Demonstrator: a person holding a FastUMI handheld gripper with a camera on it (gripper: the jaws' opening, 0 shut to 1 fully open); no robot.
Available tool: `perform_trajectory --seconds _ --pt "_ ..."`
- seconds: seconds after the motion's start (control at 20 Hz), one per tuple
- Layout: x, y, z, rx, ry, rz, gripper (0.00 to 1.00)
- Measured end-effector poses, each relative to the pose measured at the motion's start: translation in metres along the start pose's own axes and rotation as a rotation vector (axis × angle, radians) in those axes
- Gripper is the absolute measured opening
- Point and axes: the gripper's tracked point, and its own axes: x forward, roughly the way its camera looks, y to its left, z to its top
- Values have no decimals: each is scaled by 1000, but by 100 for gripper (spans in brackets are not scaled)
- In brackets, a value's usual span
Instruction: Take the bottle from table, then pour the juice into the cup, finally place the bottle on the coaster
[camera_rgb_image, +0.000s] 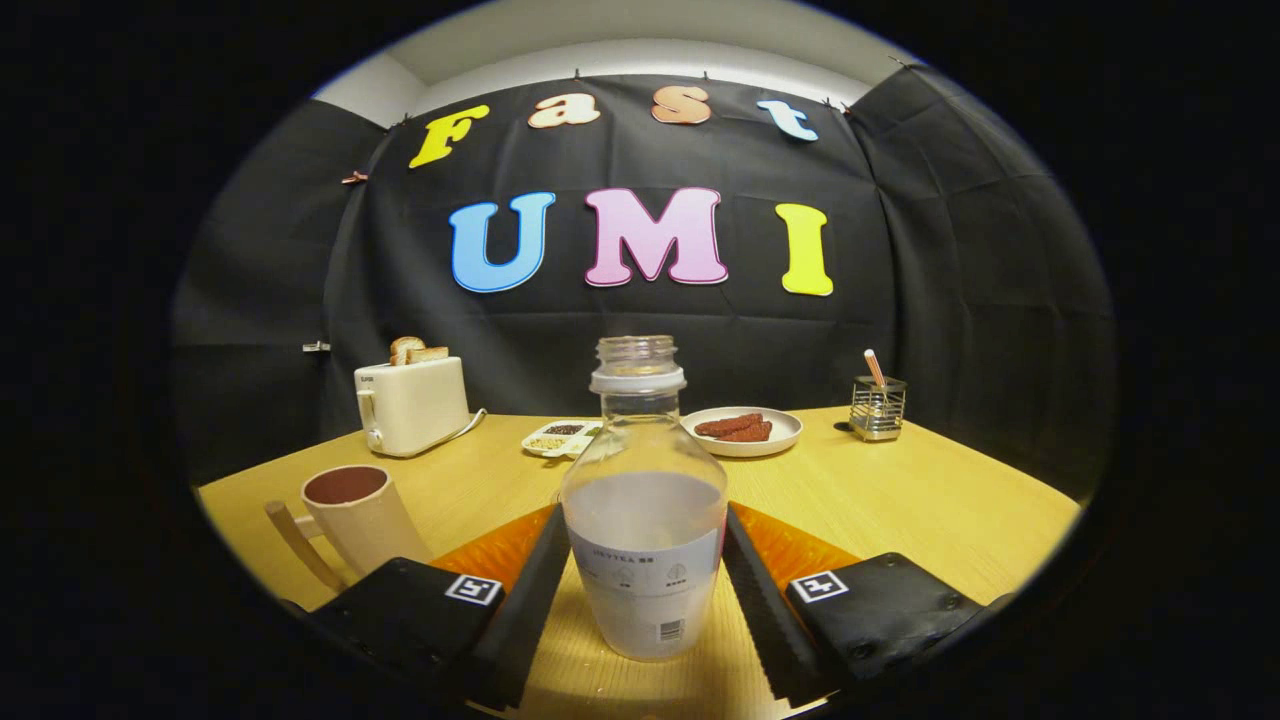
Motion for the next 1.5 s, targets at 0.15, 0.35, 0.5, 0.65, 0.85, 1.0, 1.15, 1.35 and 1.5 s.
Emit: perform_trajectory --seconds 0.15,0.35,0.5,0.65,0.85,1.0,1.15,1.35,1.5 --pt "3 -2 0 -2 19 -10 78" --pt "0 -1 34 -56 -16 0 77" --pt "4 4 59 -117 -30 16 77" --pt "4 15 78 -188 -16 62 77" --pt "2 23 99 -332 -18 73 77" --pt "3 35 109 -432 -7 82 77" --pt "6 44 110 -540 32 83 76" --pt "13 53 108 -668 60 62 77" --pt "14 58 107 -725 69 63 76"
